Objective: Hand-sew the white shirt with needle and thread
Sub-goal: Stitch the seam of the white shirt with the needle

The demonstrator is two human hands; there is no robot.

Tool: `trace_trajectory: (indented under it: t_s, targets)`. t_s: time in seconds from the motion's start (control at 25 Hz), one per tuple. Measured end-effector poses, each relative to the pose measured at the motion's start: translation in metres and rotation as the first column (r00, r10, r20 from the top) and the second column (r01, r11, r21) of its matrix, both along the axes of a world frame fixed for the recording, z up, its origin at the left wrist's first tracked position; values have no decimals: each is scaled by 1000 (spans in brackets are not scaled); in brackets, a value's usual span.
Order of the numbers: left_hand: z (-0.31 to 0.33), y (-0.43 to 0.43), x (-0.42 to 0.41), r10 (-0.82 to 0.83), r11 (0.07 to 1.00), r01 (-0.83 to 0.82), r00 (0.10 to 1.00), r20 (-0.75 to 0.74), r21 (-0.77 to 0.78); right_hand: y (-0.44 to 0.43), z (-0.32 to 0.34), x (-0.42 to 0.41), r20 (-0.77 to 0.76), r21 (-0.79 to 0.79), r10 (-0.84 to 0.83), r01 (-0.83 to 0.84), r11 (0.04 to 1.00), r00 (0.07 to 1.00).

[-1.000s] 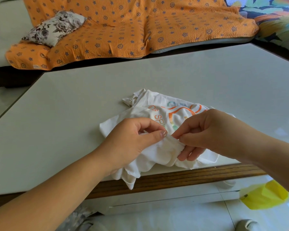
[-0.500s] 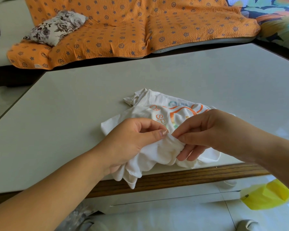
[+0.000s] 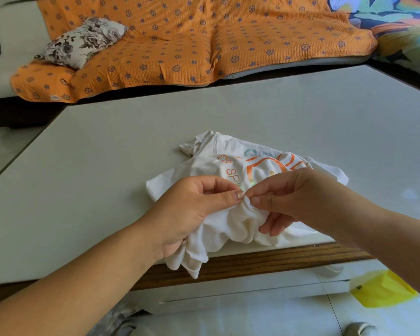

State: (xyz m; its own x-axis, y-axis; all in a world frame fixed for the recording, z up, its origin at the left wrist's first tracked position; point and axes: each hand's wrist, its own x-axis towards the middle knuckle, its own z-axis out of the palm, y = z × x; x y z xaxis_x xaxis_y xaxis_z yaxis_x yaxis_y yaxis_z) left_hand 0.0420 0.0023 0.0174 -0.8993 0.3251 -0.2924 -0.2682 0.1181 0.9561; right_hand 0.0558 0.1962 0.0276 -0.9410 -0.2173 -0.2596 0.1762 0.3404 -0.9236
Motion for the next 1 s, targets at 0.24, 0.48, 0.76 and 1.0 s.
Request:
trace_trajectory:
  t_s: [0.24,0.48,0.76,1.0]
  targets:
    - [0,4,1,44,998,-44,999,3,44,-2,3,3,-37,8,24,-24,1000,999]
    - [-2,6,2,56,996,-56,998,6,73,-12,0,8,-186,-123,-33,10,992,982]
    - [-1,5,0,27,998,-29,998,52,47,-13,-2,4,-262,-123,-141,111,986,955]
    - [-1,2,0,46,999,-45,997,62,-16,-5,2,-6,-168,-223,-259,219,950,951]
